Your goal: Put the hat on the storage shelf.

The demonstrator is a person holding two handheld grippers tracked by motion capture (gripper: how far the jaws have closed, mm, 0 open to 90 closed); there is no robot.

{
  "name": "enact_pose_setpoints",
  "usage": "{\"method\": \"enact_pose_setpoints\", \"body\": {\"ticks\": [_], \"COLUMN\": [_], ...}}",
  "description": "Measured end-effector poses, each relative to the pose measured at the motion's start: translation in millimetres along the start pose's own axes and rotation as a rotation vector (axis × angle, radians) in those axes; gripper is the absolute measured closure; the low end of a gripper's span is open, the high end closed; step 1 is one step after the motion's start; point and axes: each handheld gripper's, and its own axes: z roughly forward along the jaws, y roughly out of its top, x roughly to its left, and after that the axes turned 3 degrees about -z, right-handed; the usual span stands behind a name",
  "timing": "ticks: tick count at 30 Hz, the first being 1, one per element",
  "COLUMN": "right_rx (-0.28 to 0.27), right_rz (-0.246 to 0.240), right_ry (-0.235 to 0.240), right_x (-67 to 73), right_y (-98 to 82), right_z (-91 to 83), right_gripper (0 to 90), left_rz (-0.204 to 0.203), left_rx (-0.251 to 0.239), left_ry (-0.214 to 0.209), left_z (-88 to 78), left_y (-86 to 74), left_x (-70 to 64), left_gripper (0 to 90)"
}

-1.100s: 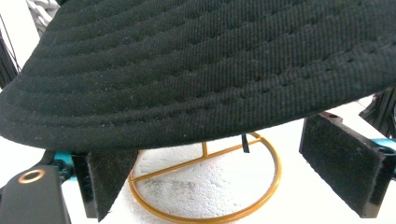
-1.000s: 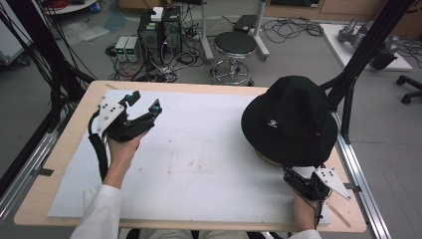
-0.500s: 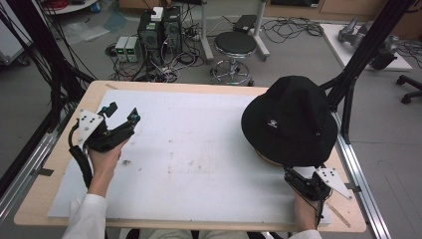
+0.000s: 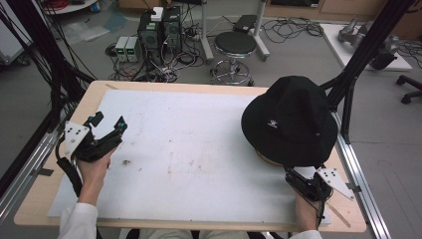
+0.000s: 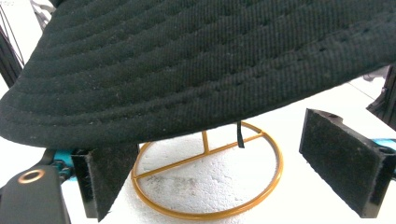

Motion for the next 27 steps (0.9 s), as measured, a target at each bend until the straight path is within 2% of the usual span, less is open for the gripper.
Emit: {"method": "enact_pose_setpoints", "body": {"ticks": [6, 10, 14, 20, 27], "right_rx": [0.002, 0.003, 0.004, 0.01, 0.0], "right_rz": [-0.001, -0.004, 0.003, -0.006, 0.01], "right_ry": [-0.002, -0.006, -0.005, 0.009, 0.032], "right_x": [0.2, -0.3, -0.7, 0.2, -0.3], "right_y": [0.0, -0.3, -0.6, -1.1, -2.2], "right_z": [-1.4, -3.2, -4.9, -4.8, -7.4], "right_gripper": [11.3, 11.3, 11.3, 11.3, 11.3], "left_rz": [-0.012, -0.02, -0.03, -0.013, -0.02], "left_rx": [-0.004, 0.011, 0.008, -0.002, 0.013], "left_ry": [0.041, 0.062, 0.105, 0.159, 0.178], "left_z": [-11.6, -20.5, -28.9, -37.4, -40.2], "left_y": [-11.0, -20.1, -29.1, -38.6, -48.2], "left_x": [13.6, 23.6, 33.7, 38.5, 44.8], "left_gripper": [27.5, 27.3, 27.3, 27.4, 27.4]}}
